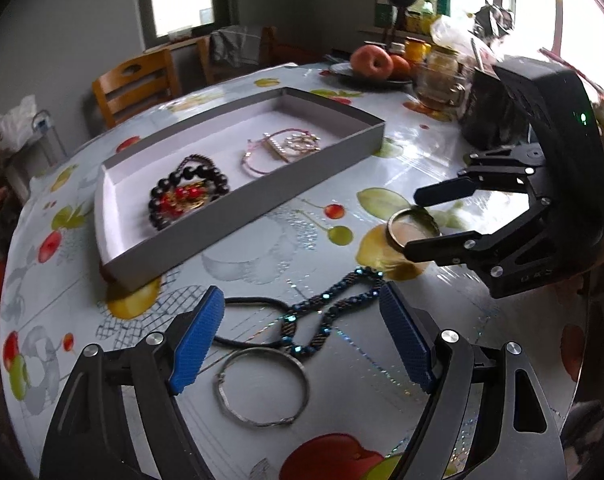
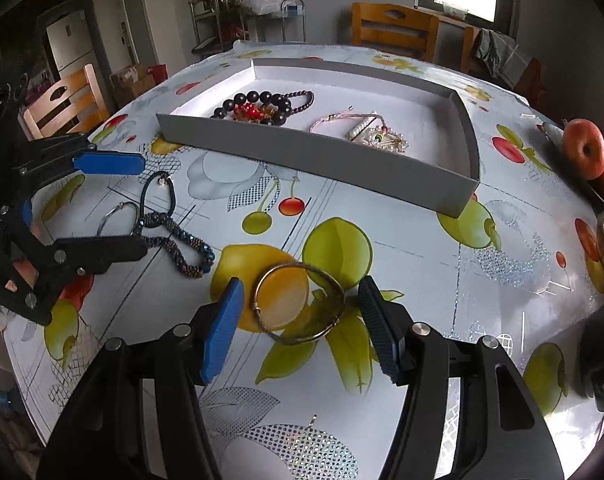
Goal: Organize jewelry
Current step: 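Withdraw both open tools from the tray toward the remaining jewelry, then grasp the dark blue beaded strand with the left tool while the right tool grasps the thin bangle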
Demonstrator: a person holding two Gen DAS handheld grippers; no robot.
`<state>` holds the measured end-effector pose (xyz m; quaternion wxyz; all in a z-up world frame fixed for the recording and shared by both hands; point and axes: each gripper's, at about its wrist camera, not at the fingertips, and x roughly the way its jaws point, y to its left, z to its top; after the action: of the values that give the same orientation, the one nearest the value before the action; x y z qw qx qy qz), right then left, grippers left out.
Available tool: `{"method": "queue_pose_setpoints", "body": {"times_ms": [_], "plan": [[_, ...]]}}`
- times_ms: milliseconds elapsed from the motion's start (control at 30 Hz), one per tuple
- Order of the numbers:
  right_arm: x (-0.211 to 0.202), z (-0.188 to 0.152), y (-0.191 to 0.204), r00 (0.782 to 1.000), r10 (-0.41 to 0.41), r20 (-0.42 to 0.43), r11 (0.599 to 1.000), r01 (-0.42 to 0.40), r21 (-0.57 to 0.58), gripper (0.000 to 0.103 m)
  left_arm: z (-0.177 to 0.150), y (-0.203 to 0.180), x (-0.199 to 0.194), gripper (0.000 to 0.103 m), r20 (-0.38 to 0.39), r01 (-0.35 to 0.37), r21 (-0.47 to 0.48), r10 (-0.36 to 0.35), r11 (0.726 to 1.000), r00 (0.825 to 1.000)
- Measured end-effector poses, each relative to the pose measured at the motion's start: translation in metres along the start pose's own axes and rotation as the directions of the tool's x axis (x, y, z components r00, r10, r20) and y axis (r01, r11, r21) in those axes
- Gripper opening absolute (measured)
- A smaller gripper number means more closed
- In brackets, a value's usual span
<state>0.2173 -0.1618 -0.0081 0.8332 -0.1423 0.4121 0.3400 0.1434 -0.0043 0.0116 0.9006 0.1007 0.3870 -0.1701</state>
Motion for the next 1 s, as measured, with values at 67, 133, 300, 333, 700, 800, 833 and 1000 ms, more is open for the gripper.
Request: {"method": "queue_pose_setpoints", "body": {"times_ms": [67,133,300,333,700,800,833,1000], "plan": [[0.0,0.0,0.001,1.0,-0.006,-0.003,1.0,0.006,-0.006,0.059,0.002,-0.005,0.003,0.07,-0.008,0.014,0.021,-0.014,1.0,1.0],[0.0,-0.001,0.002,1.0,-0.01,-0.005,1.0,0.01,-0.011,0.059,0.002,-0.008,0.006,0.064,-0.015,0.025,0.034,-0.024,0.999,1.0],[0.0,-0.001,0.0,1.0,-0.014,-0.005,1.0,0.014,-0.006,0.059,0.004,-0.015,0.012,0.063,-0.029,0.04,0.065,-0.039,0.997,0.999],[0.001,-0.001,0.0,1.0,-0.014,-0.005,1.0,0.014,-0.006,0.059,0.004,-0.016,0.012,0.063,-0.031,0.041,0.071,-0.039,0.997,0.999],[-0.003,-0.002,-0.006,1.0,-0.023,0.003,1.0,0.023,0.003,0.049,0.002,-0.019,0.014,0.054,-0.045,0.053,0.09,-0.049,0.994,0.998],[-0.005,-0.003,-0.008,1.0,-0.024,0.013,1.0,0.024,0.011,0.048,0.001,-0.019,0.015,0.05,-0.052,0.058,0.094,-0.053,0.994,0.997],[-0.006,-0.003,-0.008,1.0,-0.025,0.018,1.0,0.024,0.014,0.048,0.001,-0.019,0.016,0.047,-0.054,0.061,0.096,-0.056,0.994,0.997],[-0.01,-0.003,-0.011,0.999,-0.025,0.033,0.999,0.024,0.024,0.048,0.0,-0.019,0.017,0.029,-0.072,0.08,0.094,-0.073,0.992,0.995]]}}
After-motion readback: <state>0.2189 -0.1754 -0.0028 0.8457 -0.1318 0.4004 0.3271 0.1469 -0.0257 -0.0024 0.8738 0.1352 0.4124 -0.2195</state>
